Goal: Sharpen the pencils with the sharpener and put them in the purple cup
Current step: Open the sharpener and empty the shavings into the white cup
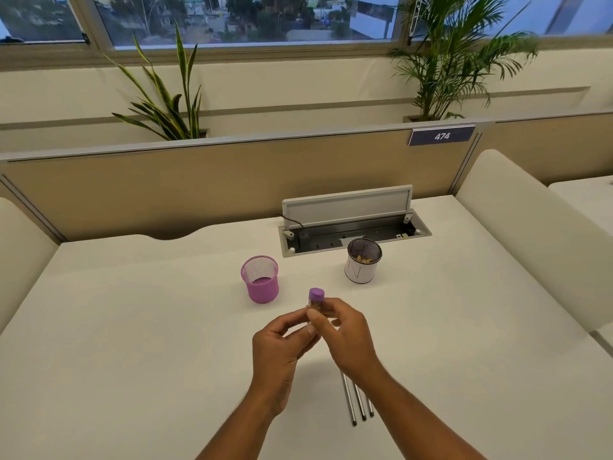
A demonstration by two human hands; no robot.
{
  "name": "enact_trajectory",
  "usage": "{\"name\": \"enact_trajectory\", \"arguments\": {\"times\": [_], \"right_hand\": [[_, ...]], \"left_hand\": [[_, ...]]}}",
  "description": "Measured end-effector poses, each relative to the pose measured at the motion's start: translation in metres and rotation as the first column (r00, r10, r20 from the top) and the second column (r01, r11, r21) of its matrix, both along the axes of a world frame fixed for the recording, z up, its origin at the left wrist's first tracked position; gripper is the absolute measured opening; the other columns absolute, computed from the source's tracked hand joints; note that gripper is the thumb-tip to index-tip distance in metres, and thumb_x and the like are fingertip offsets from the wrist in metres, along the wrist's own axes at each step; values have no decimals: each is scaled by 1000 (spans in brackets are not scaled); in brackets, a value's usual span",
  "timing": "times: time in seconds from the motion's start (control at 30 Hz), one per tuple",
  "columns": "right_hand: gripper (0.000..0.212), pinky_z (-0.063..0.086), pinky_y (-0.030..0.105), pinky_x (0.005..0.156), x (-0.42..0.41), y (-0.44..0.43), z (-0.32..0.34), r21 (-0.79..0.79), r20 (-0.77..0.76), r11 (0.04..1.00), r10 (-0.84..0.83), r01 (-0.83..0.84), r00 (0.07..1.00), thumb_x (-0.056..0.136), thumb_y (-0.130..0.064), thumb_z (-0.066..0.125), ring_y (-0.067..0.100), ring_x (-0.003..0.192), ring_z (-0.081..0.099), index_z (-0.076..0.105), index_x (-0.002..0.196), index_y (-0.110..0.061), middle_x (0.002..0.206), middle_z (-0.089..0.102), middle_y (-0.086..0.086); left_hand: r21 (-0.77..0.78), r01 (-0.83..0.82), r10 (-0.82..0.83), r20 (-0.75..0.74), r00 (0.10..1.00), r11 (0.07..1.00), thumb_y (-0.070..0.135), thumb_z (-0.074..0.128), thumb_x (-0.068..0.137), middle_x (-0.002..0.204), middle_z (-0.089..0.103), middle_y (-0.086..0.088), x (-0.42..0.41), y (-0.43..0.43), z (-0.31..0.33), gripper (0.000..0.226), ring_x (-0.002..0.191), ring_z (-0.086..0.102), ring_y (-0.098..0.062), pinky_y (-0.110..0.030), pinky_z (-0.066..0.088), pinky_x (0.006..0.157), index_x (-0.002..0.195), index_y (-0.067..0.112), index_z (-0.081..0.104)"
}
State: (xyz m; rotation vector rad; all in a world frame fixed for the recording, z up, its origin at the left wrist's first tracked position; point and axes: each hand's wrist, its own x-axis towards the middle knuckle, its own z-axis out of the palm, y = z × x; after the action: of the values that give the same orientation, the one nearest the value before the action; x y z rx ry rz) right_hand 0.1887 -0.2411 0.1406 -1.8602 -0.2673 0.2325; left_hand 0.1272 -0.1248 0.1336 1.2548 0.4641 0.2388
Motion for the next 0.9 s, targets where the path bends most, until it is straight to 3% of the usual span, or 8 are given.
{"name": "enact_trajectory", "arguments": {"times": [0.1,0.2,0.33,0.5,0.57,0.67,0.8,0.9], "right_hand": [[15,57,29,91,8,-9,4,97,-49,994,-35,39,998,102,-28,59,7,102,71,69,114,-28,102,77,-10],[21,59,25,80,26,-22,18,178,-138,983,-28,53,990,108,-27,47,18,93,74,66,115,-23,95,76,3],[33,58,35,76,58,-36,33,265,-249,964,42,26,968,111,-29,36,24,79,71,66,119,-19,89,73,11],[38,53,38,74,96,-42,34,412,-334,910,108,42,936,111,-32,35,23,73,61,64,121,-10,81,64,11],[39,55,36,74,111,-42,30,446,-370,890,89,93,925,110,-34,36,23,75,62,63,124,-9,83,64,12],[40,56,34,75,133,-42,20,489,-401,859,68,151,914,109,-35,38,24,81,62,63,126,-8,87,63,16],[38,58,28,78,150,-33,8,436,-377,886,17,161,926,107,-40,44,14,81,70,65,123,-12,88,70,3],[42,55,30,70,160,-31,-3,409,-354,898,-6,161,935,107,-40,42,18,68,61,63,91,-8,71,61,7]], "left_hand": [[53,37,-38,7,999,998,20,80,88,116,80,-3,13,-2,3,24,100,79,-27,-34,65,80,112,24,81],[213,12,1,-61,998,977,51,70,84,121,74,0,42,-2,15,34,101,74,-23,-22,60,71,114,38,76],[184,186,-175,-78,982,965,66,53,95,127,71,8,91,-12,32,37,117,65,-19,-33,56,92,121,46,72],[59,365,-361,-63,930,929,52,33,106,115,77,2,144,-28,42,51,118,64,-21,-37,49,100,127,30,75],[16,378,-377,-38,925,926,51,34,106,91,76,-1,160,-32,44,54,100,67,-24,-33,55,82,123,24,77],[6,362,-361,-27,932,932,56,39,101,76,67,-14,182,-40,41,55,74,55,-32,-31,45,61,117,23,79],[41,361,-361,-26,932,932,59,42,100,105,73,-29,203,-43,29,54,78,56,-38,-32,43,65,117,24,79],[18,410,-409,-47,911,912,50,35,108,120,77,-16,215,-38,23,52,90,63,-42,-33,46,66,123,20,76]]}}
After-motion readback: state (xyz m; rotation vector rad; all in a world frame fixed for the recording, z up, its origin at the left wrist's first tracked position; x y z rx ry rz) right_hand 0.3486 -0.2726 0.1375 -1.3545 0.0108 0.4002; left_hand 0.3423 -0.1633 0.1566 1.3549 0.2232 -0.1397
